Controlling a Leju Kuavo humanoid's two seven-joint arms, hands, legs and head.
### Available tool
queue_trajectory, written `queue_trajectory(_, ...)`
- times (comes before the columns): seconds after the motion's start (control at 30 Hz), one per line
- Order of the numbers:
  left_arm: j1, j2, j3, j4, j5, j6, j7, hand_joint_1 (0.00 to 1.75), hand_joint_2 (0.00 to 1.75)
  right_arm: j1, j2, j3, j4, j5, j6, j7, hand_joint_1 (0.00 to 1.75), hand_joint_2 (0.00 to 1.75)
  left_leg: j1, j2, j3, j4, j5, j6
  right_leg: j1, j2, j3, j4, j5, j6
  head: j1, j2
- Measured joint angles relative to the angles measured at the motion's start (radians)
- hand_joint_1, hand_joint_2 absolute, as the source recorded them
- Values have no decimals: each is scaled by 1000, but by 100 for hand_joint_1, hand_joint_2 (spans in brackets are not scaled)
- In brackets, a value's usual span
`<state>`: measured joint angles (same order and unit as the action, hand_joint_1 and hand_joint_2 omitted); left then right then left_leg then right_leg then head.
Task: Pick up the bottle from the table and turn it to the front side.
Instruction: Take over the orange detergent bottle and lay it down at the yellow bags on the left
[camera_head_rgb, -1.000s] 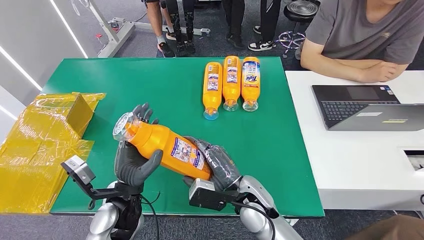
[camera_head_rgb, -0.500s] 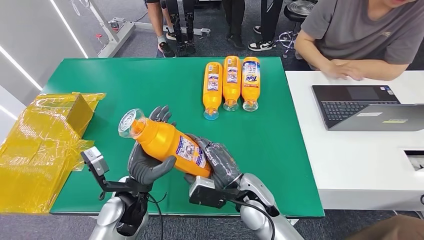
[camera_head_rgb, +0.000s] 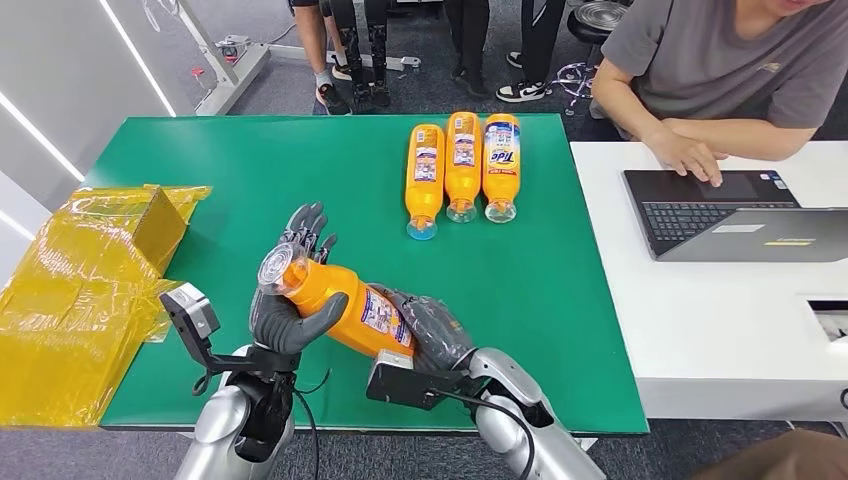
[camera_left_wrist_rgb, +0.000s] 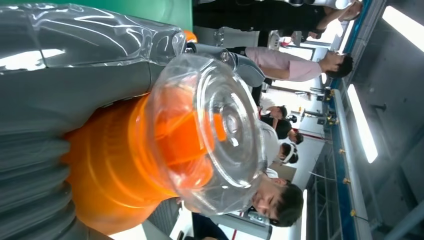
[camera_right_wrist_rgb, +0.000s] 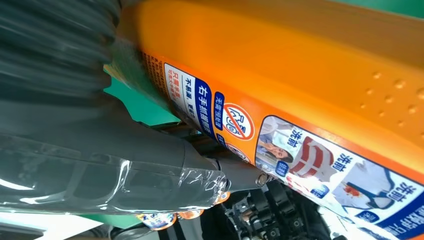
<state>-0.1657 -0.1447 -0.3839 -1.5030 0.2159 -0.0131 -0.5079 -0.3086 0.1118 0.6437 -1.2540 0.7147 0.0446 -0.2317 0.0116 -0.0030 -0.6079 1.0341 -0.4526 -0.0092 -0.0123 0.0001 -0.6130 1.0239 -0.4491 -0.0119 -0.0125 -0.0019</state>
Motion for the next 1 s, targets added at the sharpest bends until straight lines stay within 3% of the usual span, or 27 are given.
queue_trajectory(0.37, -1, -2, 1, 0, -102, 150, -18, 0, 175, -19, 8, 12, 31, -5, 17, -5, 175, 175, 0, 0, 0, 0, 0, 0, 0, 0, 0, 0, 0, 0, 0, 0)
queue_trajectory(0.4, -1, -2, 1, 0, -109, 157, -18, 7, 175, -19, 8, 12, 31, -6, 19, -6, 175, 175, 0, 0, 0, 0, 0, 0, 0, 0, 0, 0, 0, 0, 0, 0)
queue_trajectory(0.5, -1, -2, 1, 0, -116, 164, -18, 138, 175, -20, 8, 12, 31, -8, 24, -7, 175, 175, 0, 0, 0, 0, 0, 0, 0, 0, 0, 0, 0, 0, 0, 0)
queue_trajectory(0.53, -1, -2, 1, 0, -118, 165, -18, 175, 175, -20, 8, 12, 32, -9, 25, -7, 175, 175, 0, 0, 0, 0, 0, 0, 0, 0, 0, 0, 0, 0, 0, 0)
queue_trajectory(1.0, 0, -12, 1, 7, -128, 140, -16, 175, 175, -17, 8, 8, 40, -16, -4, -14, 175, 175, 0, 0, 0, 0, 0, 0, 0, 0, 0, 0, 0, 0, 0, 0)
